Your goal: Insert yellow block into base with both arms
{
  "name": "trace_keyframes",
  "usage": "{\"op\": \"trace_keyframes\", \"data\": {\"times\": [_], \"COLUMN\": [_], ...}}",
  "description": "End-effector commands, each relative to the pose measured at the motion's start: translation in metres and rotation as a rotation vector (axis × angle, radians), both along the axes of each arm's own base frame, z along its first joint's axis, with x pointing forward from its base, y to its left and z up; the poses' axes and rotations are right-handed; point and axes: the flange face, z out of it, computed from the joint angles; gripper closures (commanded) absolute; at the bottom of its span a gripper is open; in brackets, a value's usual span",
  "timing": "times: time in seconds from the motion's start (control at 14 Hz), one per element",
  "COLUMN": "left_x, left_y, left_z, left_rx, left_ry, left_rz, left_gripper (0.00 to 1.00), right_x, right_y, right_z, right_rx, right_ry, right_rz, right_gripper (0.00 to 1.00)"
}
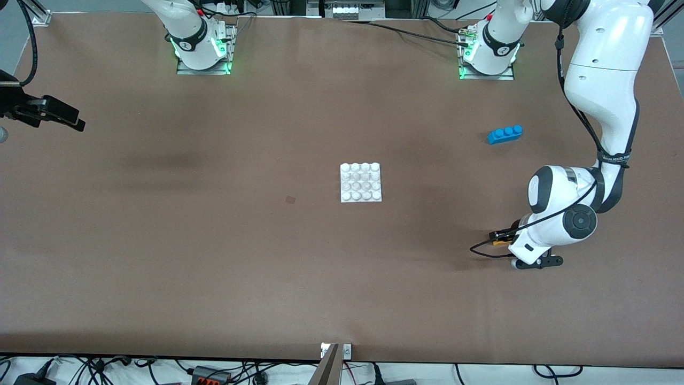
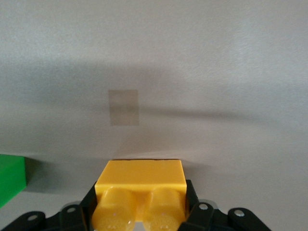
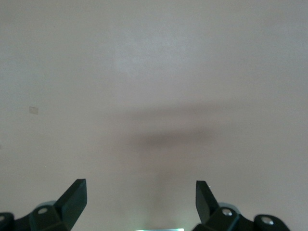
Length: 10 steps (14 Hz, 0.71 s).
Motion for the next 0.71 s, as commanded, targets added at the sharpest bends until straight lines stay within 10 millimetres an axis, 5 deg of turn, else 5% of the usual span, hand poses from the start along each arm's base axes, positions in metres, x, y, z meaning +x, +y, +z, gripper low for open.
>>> {"op": "trace_keyframes", "data": {"times": [0.0,0.21,0.5,0.64], "left_x": [0.005,0.002,-0.034,-0.046], "left_y": [-0.005,-0.040,-0.149,-0.182], "left_z": [0.017,0.048,0.141,0.154], "left_rx": [0.006,-0.035,-0.150,-0.208], "left_ry": [-0.011,0.015,0.148,0.206], "left_rz": [-0.012,-0.047,-0.154,-0.156], "left_gripper": [0.49,0.53,0.69,0.69], "right_x": [0.002,0.002,0.002,0.002], "right_y": [-0.001,-0.001,-0.001,-0.001], "right_z": [0.005,0.005,0.005,0.005], "right_rx": [0.004,0.003,0.003,0.004], "right_ry": [-0.004,-0.003,-0.005,-0.005], "right_rz": [-0.013,-0.013,-0.013,-0.015], "right_gripper": [0.00,0.00,0.00,0.00]}}
